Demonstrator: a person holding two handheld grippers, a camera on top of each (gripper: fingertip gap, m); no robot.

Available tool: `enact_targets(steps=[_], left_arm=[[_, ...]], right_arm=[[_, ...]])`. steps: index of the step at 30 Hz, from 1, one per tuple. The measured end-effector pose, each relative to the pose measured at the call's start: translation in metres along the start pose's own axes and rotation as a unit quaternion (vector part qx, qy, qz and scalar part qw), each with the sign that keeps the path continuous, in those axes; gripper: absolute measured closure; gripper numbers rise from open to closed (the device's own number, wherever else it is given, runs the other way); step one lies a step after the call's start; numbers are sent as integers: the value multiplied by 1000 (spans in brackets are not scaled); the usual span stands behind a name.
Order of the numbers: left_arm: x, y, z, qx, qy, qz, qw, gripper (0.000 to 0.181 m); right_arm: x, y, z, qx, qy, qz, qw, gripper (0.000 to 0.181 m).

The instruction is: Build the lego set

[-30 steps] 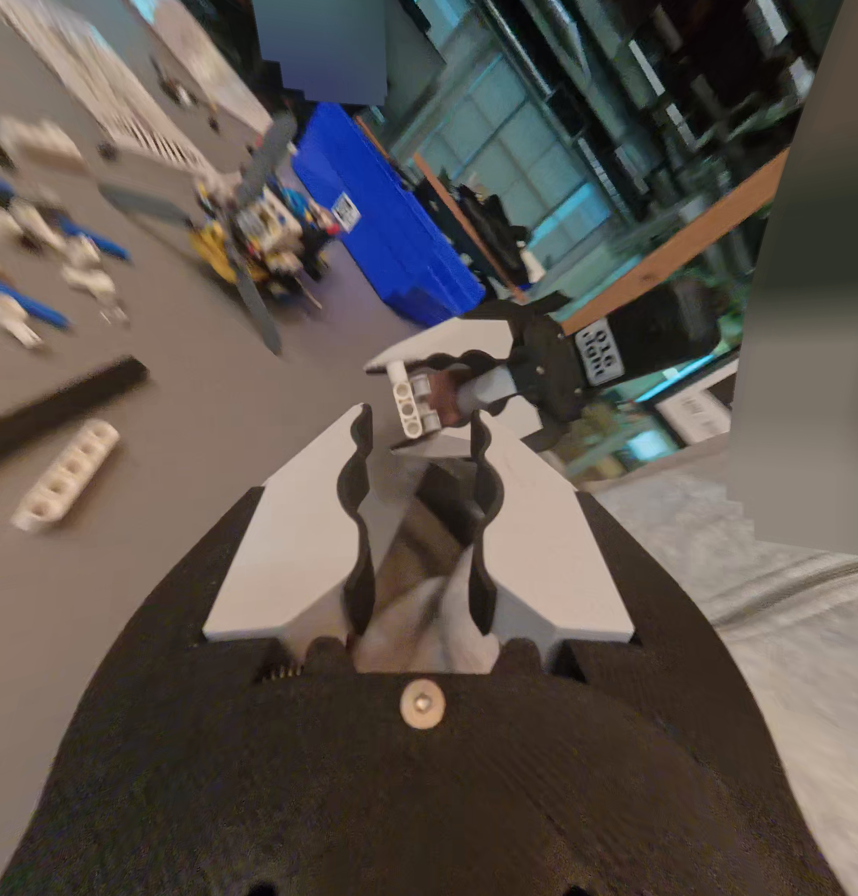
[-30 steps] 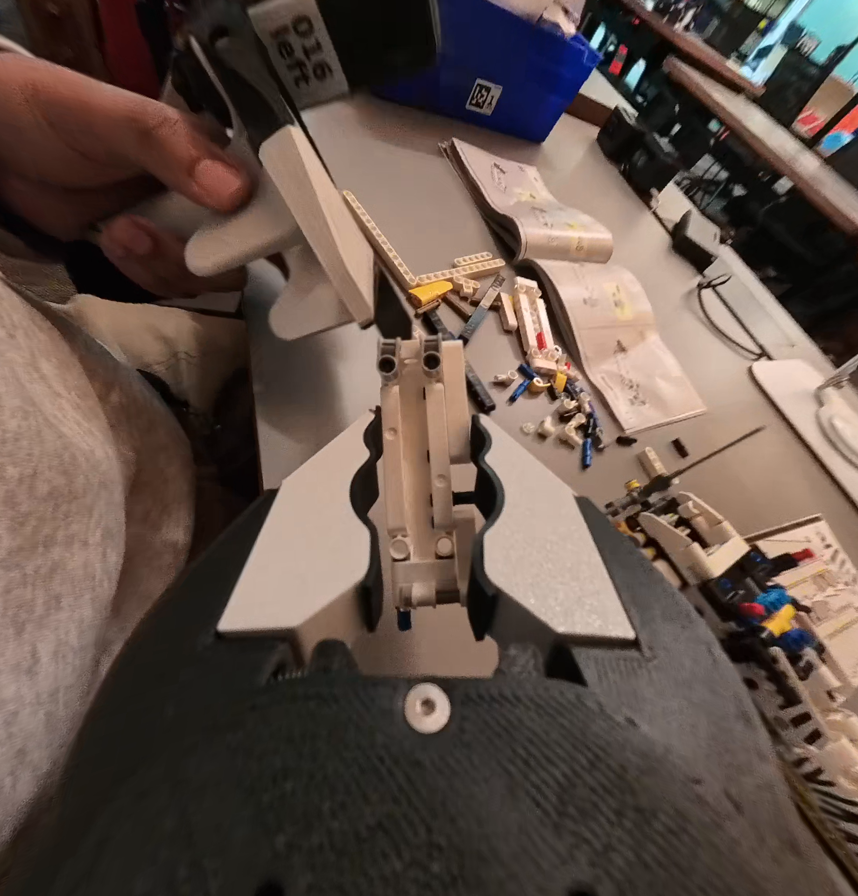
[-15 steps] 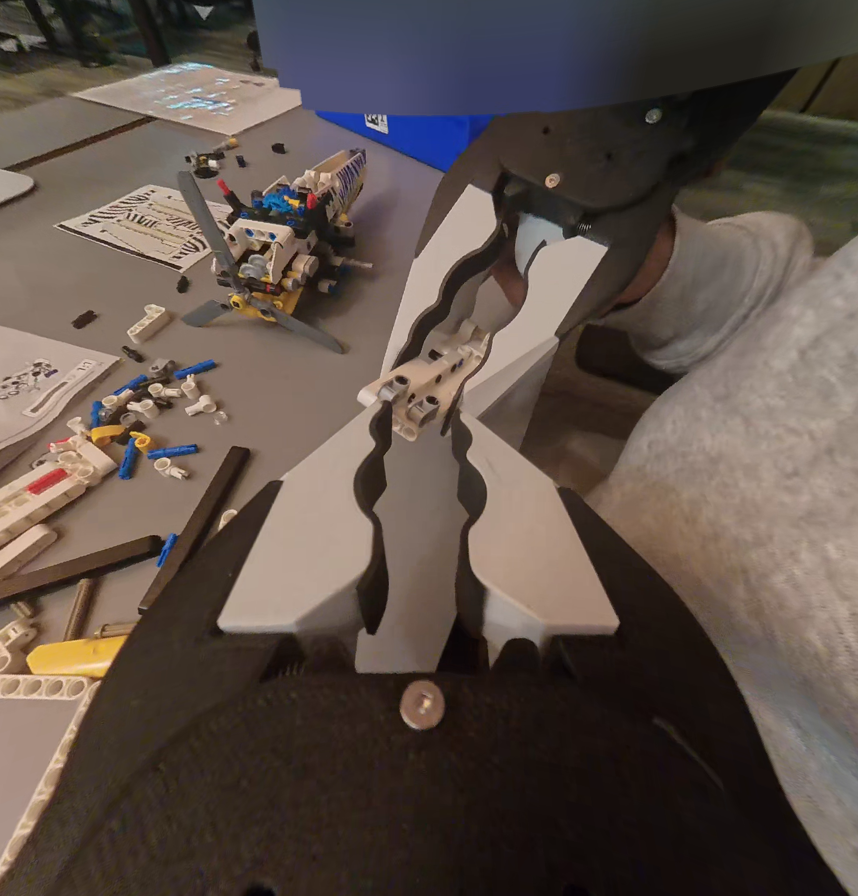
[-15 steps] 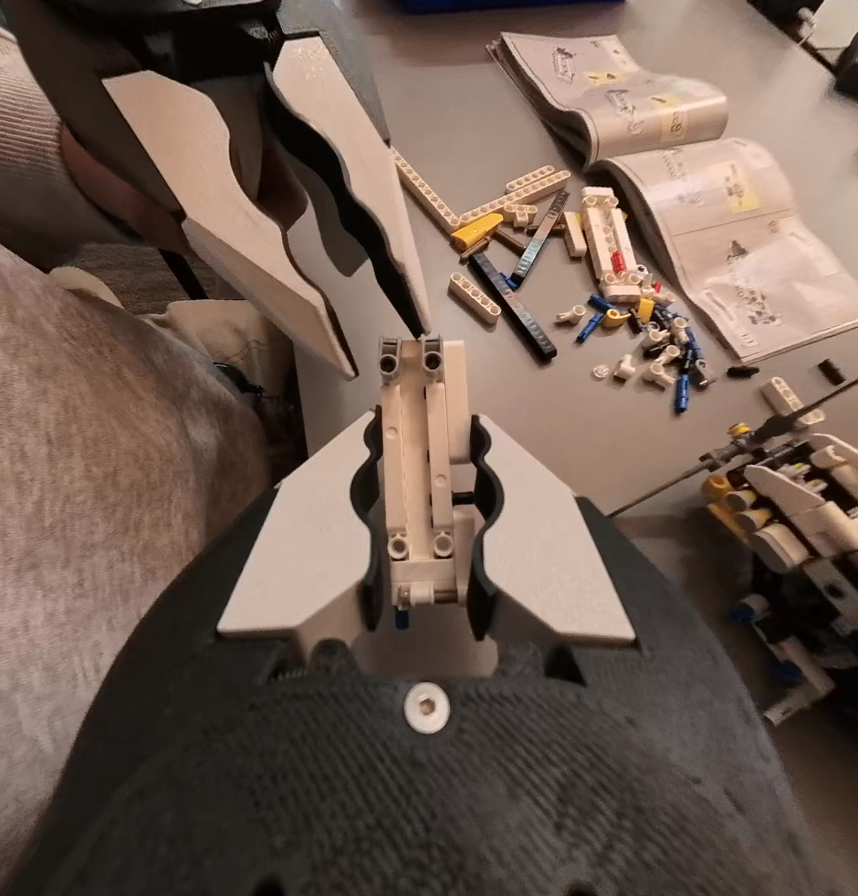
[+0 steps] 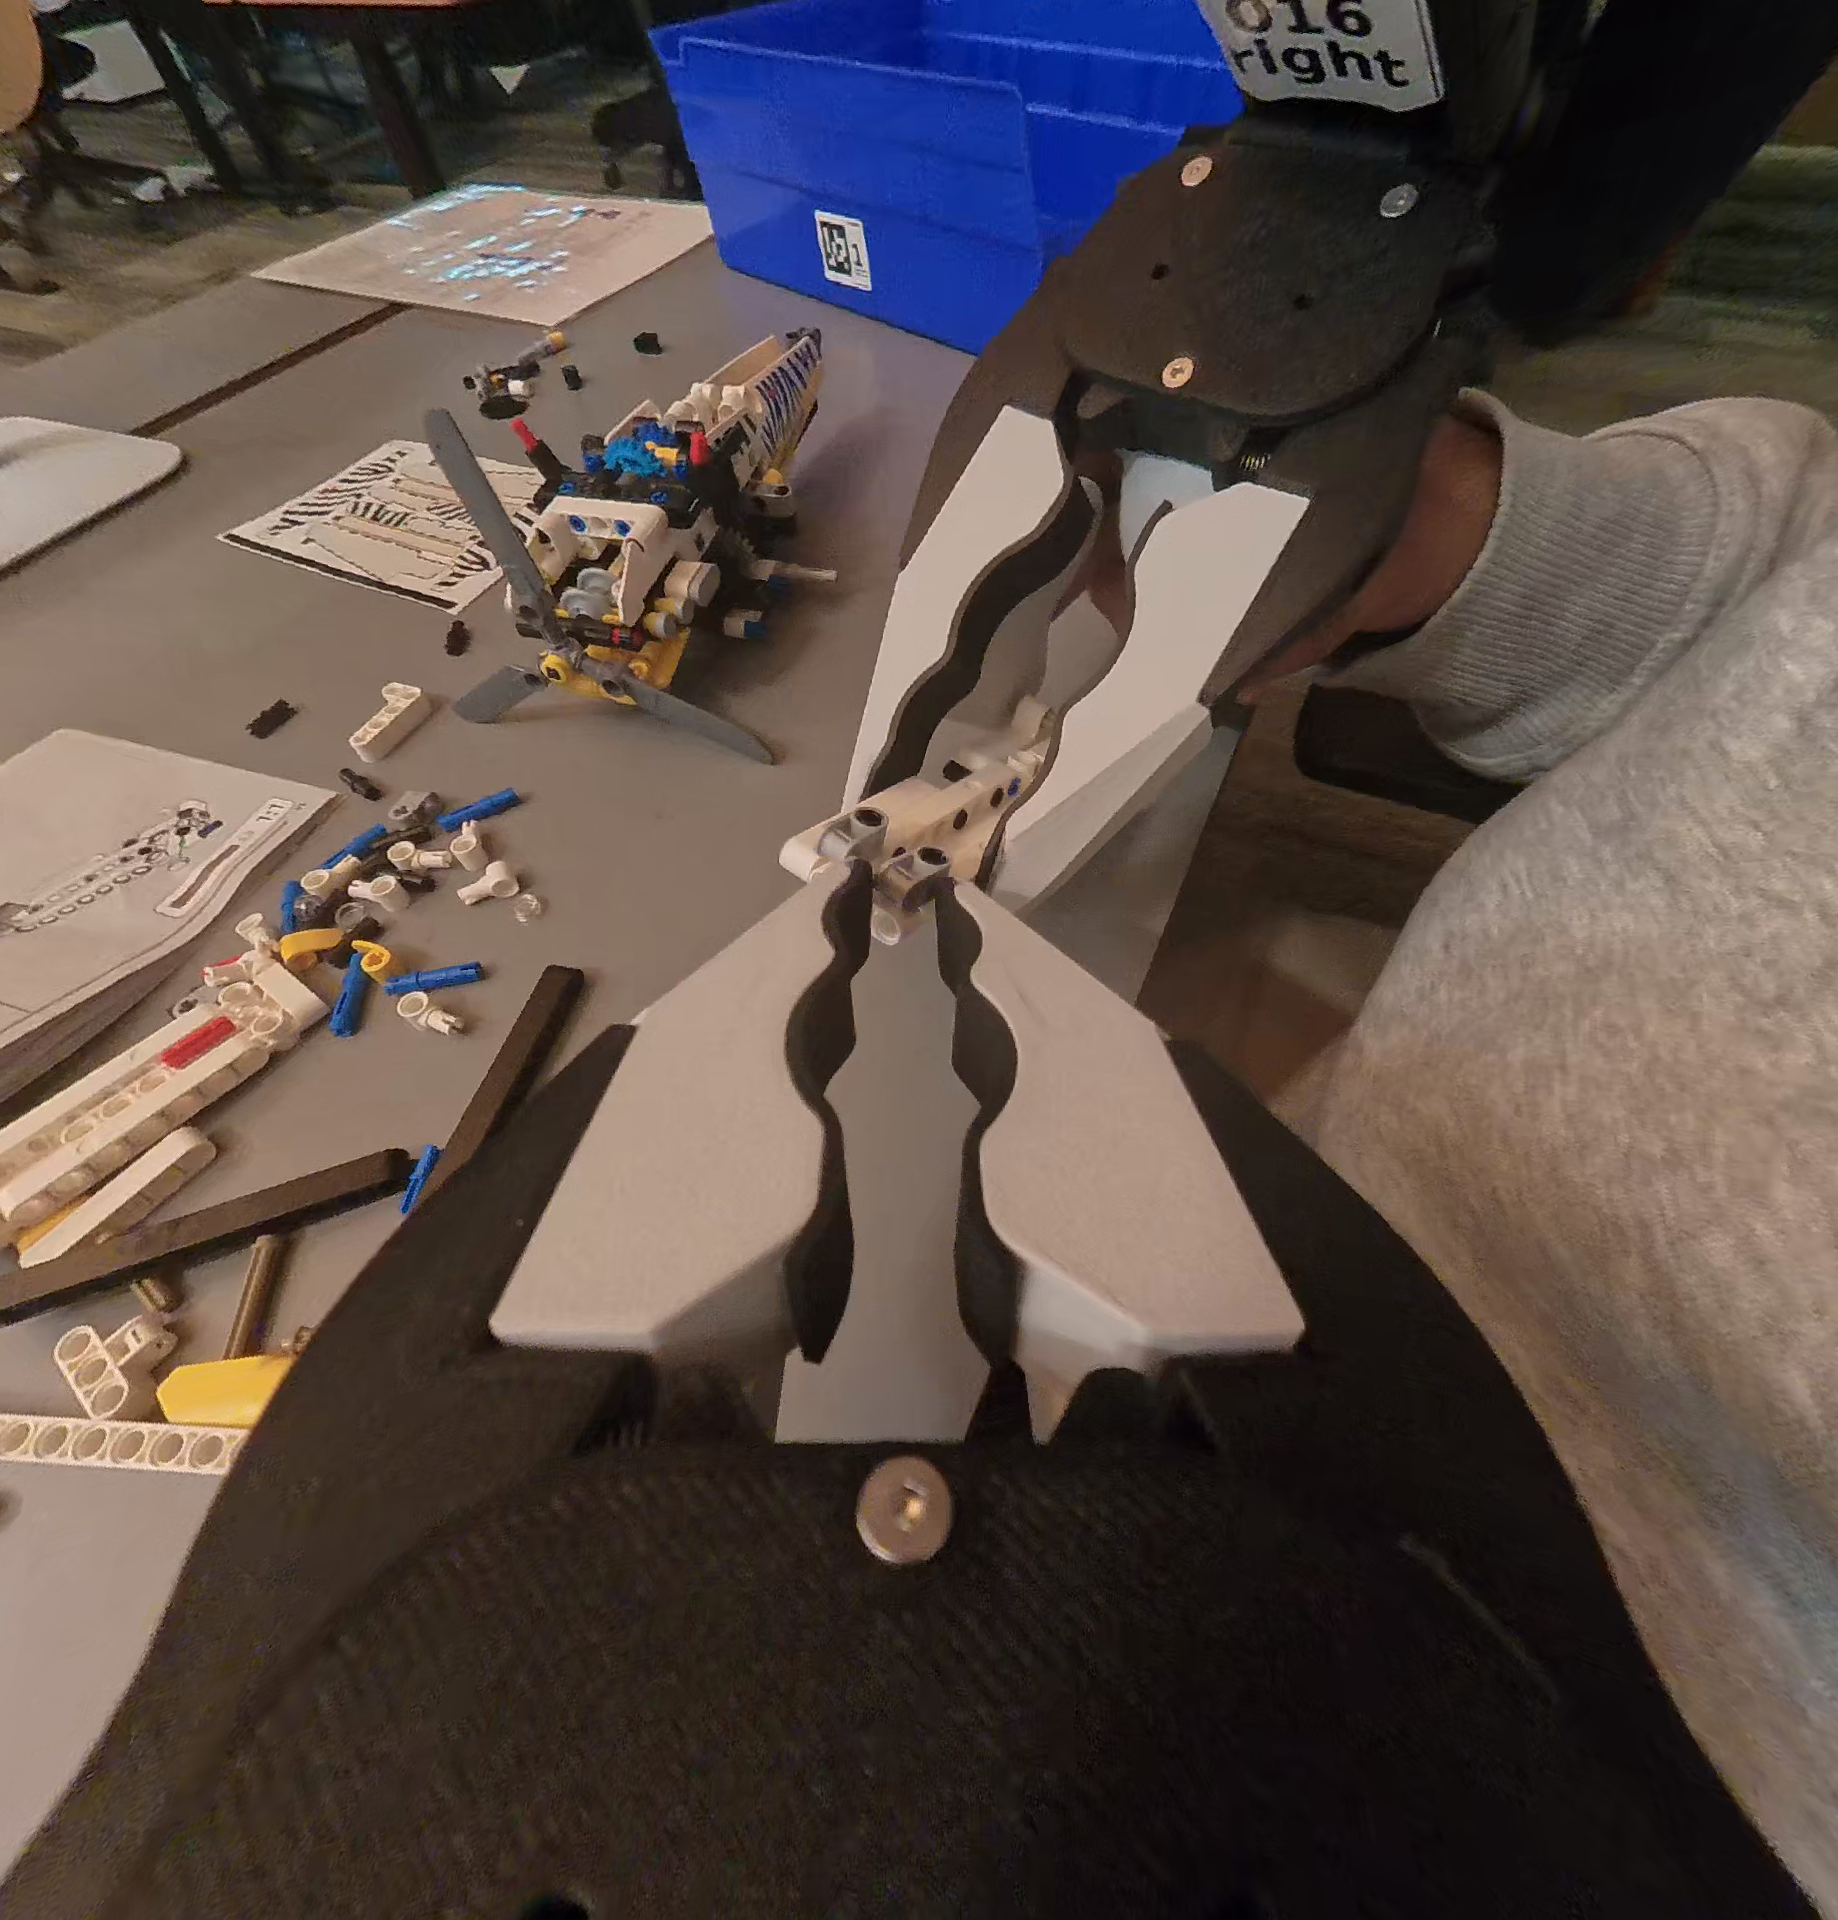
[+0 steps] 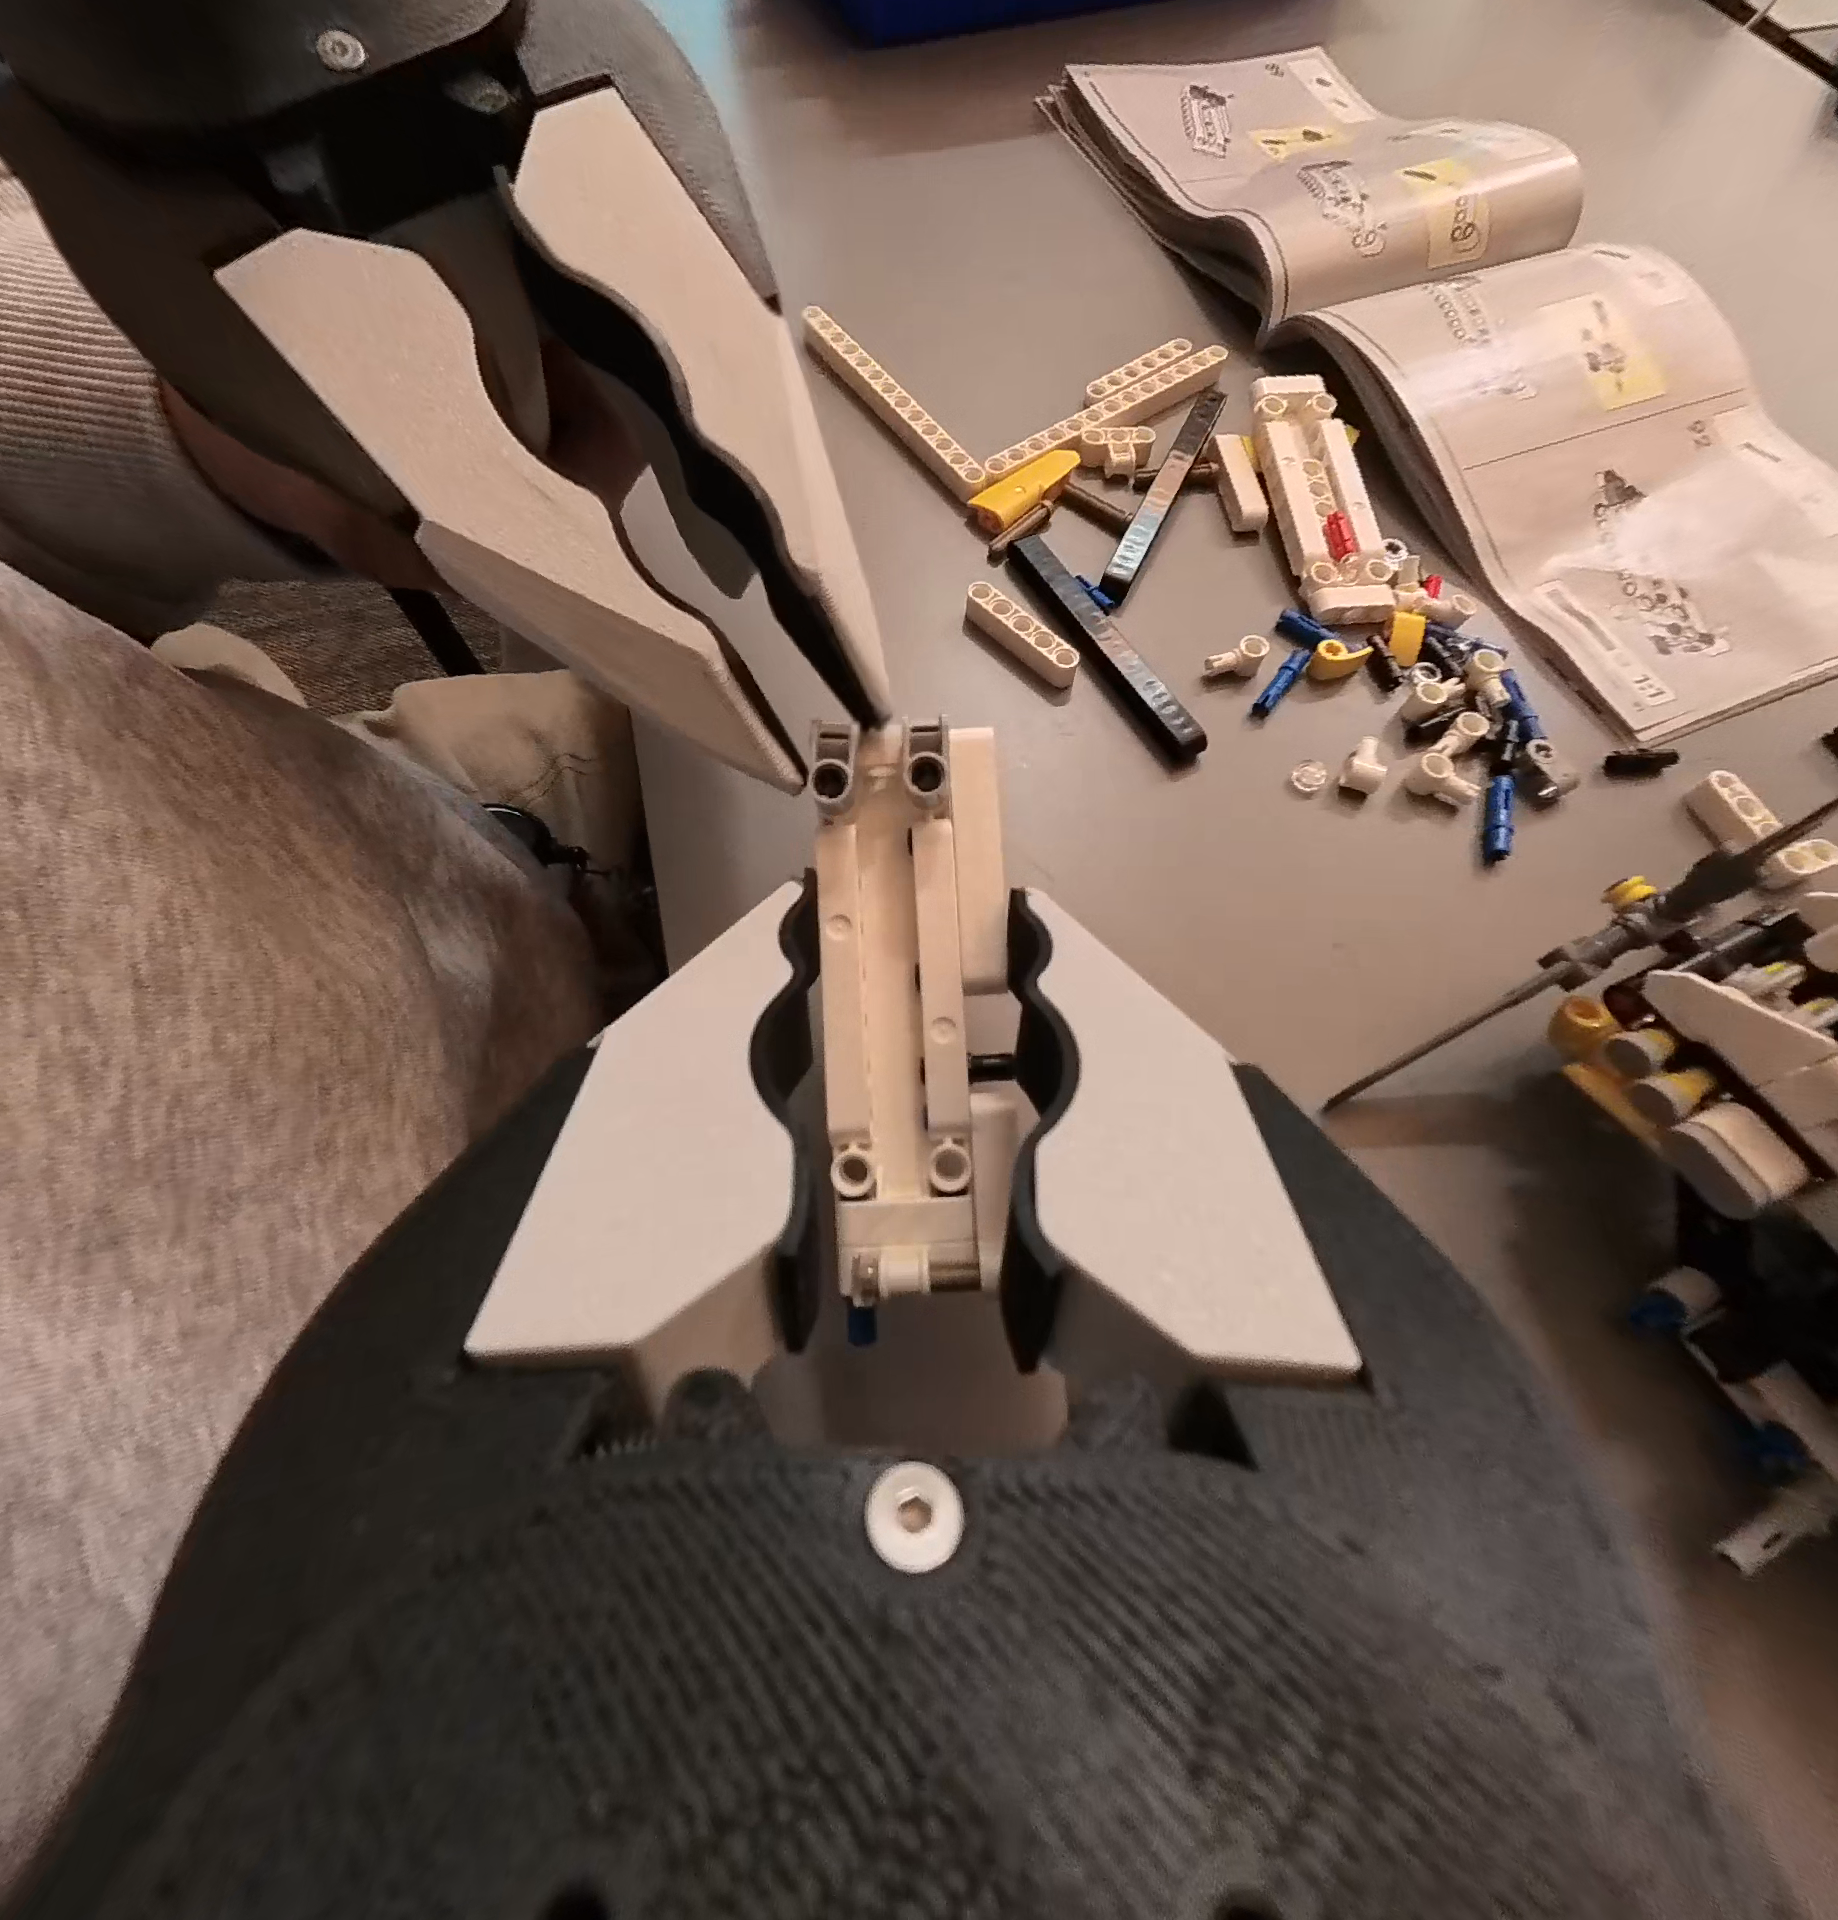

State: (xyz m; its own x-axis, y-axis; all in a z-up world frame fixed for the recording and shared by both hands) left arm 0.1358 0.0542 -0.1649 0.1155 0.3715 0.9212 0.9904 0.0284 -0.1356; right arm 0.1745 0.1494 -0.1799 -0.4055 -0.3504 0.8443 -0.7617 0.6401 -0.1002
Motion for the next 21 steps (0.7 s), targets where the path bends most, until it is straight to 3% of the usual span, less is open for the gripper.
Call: enact_targets(steps=[21], left_arm=[[1, 1, 4, 39, -3, 6, 999, 171]], right_arm=[[0, 4, -1, -3, 7, 32, 999, 146]])
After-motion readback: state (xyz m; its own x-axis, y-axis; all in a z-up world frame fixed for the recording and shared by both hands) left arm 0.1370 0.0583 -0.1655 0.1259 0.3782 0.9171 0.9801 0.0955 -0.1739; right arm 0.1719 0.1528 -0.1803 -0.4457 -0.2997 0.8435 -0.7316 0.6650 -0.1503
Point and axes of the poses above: each gripper's, where its closed fingertips meet, z out along the fingers, x out of its top, y = z × x across the jaws, the point moved 6 cm from there along -z, back along the fingers, and after that the axes turned 12 degrees about x, right-handed, at the moved point
